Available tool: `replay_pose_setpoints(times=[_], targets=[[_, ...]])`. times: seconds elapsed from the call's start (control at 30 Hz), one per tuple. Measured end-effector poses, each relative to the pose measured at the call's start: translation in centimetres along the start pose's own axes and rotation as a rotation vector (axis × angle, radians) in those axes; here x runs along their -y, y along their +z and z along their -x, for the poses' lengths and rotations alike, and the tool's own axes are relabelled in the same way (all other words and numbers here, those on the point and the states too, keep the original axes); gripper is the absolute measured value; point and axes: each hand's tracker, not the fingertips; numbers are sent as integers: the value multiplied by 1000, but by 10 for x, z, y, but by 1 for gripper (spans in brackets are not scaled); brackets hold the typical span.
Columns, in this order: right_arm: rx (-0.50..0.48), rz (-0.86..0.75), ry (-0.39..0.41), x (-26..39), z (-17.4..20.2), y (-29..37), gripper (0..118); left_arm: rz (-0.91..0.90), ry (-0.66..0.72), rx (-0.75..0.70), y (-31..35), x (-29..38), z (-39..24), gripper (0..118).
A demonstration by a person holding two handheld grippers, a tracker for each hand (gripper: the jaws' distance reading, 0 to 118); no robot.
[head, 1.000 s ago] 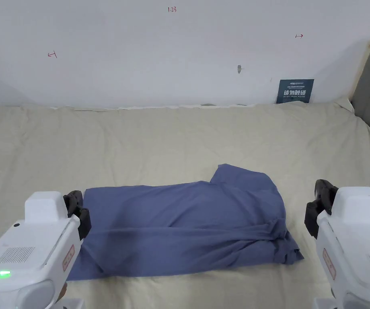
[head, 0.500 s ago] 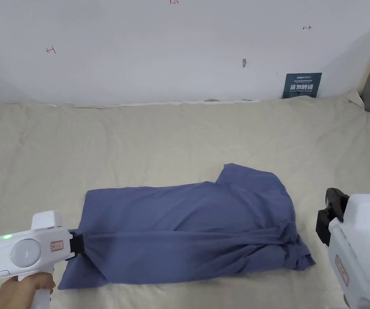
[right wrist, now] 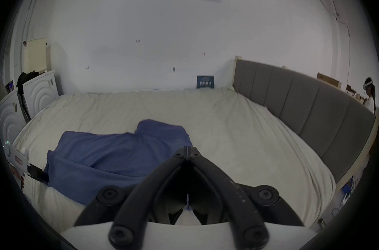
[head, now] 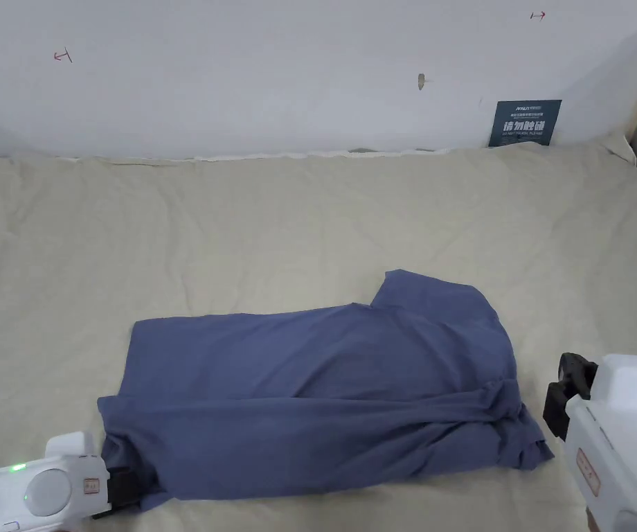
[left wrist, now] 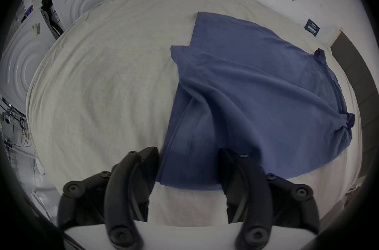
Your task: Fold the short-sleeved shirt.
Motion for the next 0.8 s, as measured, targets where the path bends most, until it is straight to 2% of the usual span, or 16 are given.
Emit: replay_pose_setpoints(times=[0.07,0.1,0.2,0.23,0.27,0.3,0.37,0.47,0.53,0.57,0.6,0.63,0.67,0.7,0.73,0.8], targets=[[2,69,-15,6,-3,-17,7,2,-27,-3,6,0,-5,20],[1,101,-36,10,-5,-23,26,-16,-40,-17,8,0,-6,10],[-20,242,-58,24,-12,-63,82,-34,-6,42,17,-5,-5,9],[-15,298,-55,34,-14,-76,95,-54,2,40,22,-6,-4,9],[6,346,-69,43,-15,-90,103,-73,-7,40,27,-7,-4,9],[34,367,-66,51,-15,-102,104,-89,-24,40,28,-10,-4,9],[65,433,-78,69,-15,-125,104,-103,-16,54,33,-14,-2,9],[43,538,-76,87,-12,-152,103,-119,-20,63,38,-16,-4,9],[23,583,-49,96,-8,-154,87,-121,-21,63,38,-15,-3,9],[1,587,-49,100,-6,-154,73,-119,-20,65,39,-15,-5,9],[-30,569,-78,101,-6,-151,54,-117,-19,65,39,-14,-5,9],[-37,532,-103,103,-10,-150,41,-115,-18,63,39,-13,-4,9],[-49,542,-86,100,-8,-148,20,-115,-16,62,40,-11,-3,9],[-60,541,-69,97,-6,-146,14,-116,-14,62,39,-11,-2,9],[-41,529,-16,92,-1,-135,14,-119,-11,60,40,-9,-1,9],[-44,482,0,85,2,-113,14,-130,2,65,45,-6,2,9]])
